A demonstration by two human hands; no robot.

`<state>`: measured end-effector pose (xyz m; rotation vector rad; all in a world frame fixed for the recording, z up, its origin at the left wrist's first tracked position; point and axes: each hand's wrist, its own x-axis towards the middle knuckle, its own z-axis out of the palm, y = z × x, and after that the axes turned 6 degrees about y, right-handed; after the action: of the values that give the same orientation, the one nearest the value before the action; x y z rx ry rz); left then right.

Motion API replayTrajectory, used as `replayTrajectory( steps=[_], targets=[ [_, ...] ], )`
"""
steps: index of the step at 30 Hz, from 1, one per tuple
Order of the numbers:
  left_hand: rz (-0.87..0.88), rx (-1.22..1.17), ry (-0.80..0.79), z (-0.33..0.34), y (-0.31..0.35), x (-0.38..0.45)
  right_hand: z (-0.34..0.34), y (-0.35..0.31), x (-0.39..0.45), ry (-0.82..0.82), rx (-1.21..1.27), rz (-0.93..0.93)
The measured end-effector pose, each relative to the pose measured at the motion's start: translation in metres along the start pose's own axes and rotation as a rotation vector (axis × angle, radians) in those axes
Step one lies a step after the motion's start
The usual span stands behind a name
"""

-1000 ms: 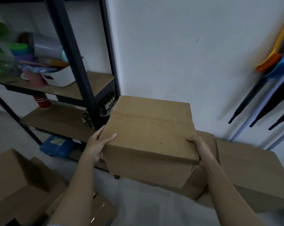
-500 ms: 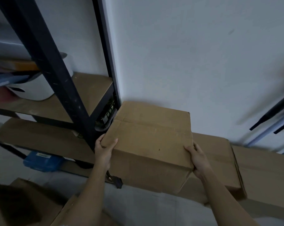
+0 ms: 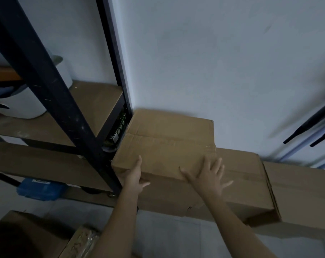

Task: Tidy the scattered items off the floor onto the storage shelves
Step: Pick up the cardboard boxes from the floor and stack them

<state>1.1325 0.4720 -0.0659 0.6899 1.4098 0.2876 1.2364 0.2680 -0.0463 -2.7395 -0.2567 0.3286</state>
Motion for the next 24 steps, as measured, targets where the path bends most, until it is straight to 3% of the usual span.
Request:
replayTrajectory(
  steps=[5, 18, 24],
  targets=[
    [0.031, -0.013, -0.017, 0.001, 0.003, 0.007, -0.006, -0.001, 0.006, -0.153, -0.129, -0.148],
    [-0.008, -0.090, -0.025, 0.017, 0.031, 0.023, 0.000, -0.008, 0.037, -0.164, -0.201, -0.296],
    [-0.006, -0.253, -0.049, 0.009, 0.021, 0.009, -0.012, 0.005, 0.044, -0.256, 0.005, -0.321]
  ],
)
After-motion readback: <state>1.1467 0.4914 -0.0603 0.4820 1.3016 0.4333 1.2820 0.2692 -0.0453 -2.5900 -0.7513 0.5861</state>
